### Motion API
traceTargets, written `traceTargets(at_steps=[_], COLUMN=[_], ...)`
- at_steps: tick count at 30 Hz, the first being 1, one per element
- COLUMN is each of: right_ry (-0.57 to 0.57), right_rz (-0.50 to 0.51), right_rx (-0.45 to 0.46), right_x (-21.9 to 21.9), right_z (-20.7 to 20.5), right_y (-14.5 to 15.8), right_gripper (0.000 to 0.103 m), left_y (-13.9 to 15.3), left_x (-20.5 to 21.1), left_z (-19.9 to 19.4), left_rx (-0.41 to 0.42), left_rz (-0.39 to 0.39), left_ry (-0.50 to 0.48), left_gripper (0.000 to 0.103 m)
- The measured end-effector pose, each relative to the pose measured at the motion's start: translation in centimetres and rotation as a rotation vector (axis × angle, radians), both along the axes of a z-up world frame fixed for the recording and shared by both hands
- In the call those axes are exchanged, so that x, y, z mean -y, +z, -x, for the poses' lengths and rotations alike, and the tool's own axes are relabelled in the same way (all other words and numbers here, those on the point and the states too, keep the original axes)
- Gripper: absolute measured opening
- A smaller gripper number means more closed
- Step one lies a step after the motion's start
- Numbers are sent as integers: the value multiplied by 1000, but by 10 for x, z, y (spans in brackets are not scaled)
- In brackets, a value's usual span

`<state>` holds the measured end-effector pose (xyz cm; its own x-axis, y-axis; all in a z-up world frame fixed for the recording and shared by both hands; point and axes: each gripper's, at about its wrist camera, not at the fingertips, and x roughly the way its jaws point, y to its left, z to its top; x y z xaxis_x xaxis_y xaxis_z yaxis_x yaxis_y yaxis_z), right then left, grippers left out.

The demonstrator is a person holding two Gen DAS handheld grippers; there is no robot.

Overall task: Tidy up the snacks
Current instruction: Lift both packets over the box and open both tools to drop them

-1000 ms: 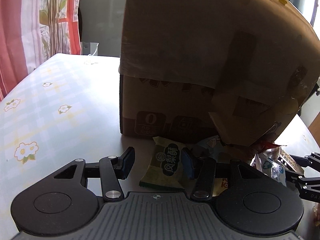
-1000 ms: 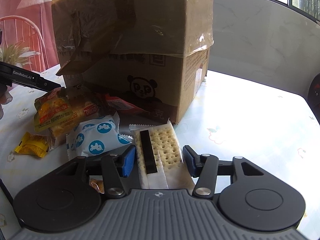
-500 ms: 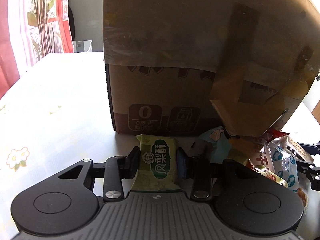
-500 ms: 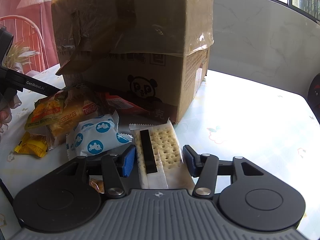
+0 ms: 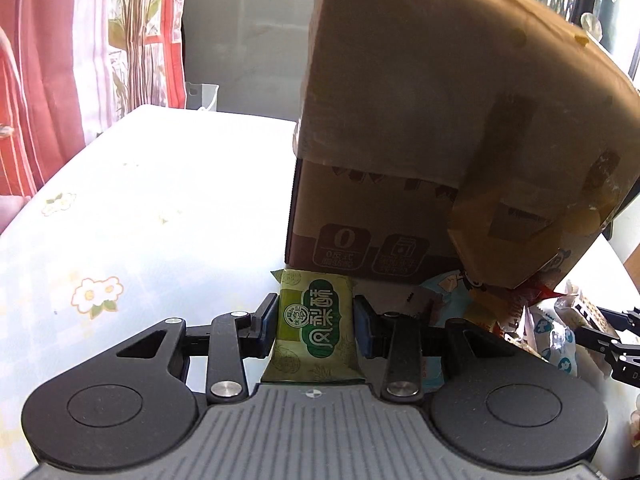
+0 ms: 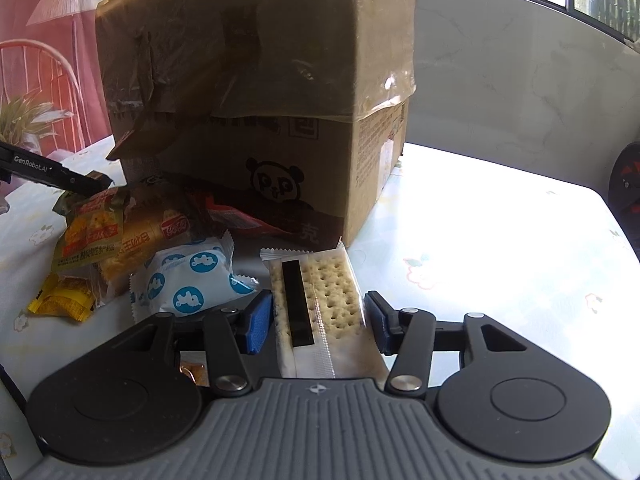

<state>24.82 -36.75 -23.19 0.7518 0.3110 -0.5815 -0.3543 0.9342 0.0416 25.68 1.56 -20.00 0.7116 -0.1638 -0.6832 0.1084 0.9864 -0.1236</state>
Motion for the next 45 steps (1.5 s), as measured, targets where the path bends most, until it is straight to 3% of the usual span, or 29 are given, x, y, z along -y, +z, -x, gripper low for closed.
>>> traceTargets(at_steps=[7, 15, 18, 24, 28, 34, 37, 40, 42, 45], right_ry=[-47, -21, 33, 152, 174, 147, 134, 123, 124, 123], right_rz=[-67, -171, -207, -223, -164, -136, -122, -124, -143, -144], right_rx=[41, 215, 273, 316, 312, 201, 160, 134, 133, 161], right_x=[21, 28, 22, -10, -48, -91, -98, -97, -92, -85], right_z=[19, 25, 19, -19, -63, -121, -131, -133, -129, -118], right_y=[30, 120, 156, 206, 213, 193, 184, 179, 180, 186], right_gripper=[52, 52, 52, 52, 52, 52, 53, 61, 71, 71], left_y=[39, 118, 143, 174, 174, 153, 144, 141, 144, 147], left_x=[-8, 3, 12, 33, 48, 58, 62, 61, 54, 49], left_z=[20, 27, 19, -31, -71, -119, -133, -139, -132, -122], left_rx=[91, 318, 379, 398, 363, 291, 278, 283, 294, 298], left_rz=[-3, -22, -17, 46, 61, 51, 17, 12, 41, 39], left_ry=[-25, -130, -155, -189, -193, -154, -174, -161, -159, -149], left_gripper=[41, 41, 41, 41, 41, 41, 43, 62, 64, 64])
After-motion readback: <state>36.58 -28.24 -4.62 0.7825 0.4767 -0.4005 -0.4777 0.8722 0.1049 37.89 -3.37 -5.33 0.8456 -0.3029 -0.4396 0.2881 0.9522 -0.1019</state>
